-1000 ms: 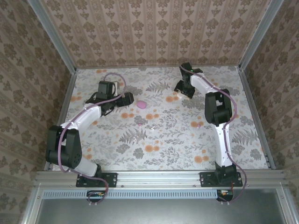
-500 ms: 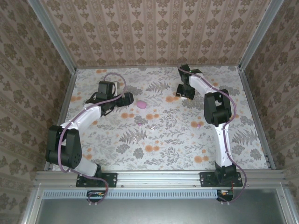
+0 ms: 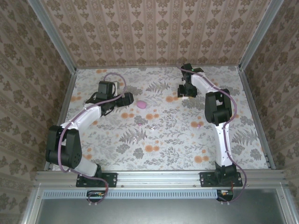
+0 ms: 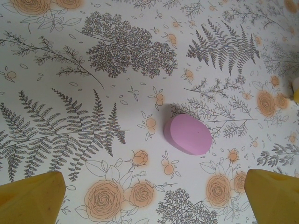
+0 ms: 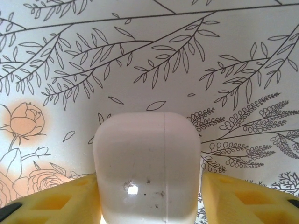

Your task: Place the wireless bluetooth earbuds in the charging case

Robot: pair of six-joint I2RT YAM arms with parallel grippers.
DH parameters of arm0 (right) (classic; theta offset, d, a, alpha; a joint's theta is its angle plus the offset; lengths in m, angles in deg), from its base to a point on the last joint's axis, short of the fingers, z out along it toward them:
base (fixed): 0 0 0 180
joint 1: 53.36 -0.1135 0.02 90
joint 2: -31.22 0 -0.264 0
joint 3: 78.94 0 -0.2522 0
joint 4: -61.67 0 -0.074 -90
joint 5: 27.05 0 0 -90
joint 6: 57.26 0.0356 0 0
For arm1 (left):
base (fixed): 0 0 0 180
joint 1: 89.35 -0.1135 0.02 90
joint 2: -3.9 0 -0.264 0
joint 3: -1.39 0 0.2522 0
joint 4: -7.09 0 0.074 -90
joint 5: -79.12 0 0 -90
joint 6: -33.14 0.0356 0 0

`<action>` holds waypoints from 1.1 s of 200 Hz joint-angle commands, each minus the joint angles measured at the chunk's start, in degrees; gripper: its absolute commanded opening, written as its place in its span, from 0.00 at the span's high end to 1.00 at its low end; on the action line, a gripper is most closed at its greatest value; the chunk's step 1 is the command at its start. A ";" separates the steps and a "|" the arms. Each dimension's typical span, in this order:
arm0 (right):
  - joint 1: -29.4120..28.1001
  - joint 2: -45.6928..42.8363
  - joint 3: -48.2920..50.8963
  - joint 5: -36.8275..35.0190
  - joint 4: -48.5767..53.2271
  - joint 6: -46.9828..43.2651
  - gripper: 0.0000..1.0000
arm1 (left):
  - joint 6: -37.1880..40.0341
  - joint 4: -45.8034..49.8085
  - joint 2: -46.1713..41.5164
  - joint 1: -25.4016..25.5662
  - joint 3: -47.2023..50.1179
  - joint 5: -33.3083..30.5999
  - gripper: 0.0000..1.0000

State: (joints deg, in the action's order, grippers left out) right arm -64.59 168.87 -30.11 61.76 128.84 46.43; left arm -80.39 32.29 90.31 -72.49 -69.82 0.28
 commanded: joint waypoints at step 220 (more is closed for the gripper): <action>-19.86 -55.77 51.18 10.86 -41.66 -37.32 0.55 | -3.82 -0.99 -2.86 7.67 -10.41 29.29 0.16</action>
State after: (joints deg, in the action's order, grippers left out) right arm -82.11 117.50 17.01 71.42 93.71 18.83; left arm -81.98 34.17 88.26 -66.09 -78.74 20.54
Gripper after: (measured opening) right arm 0.450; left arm 0.856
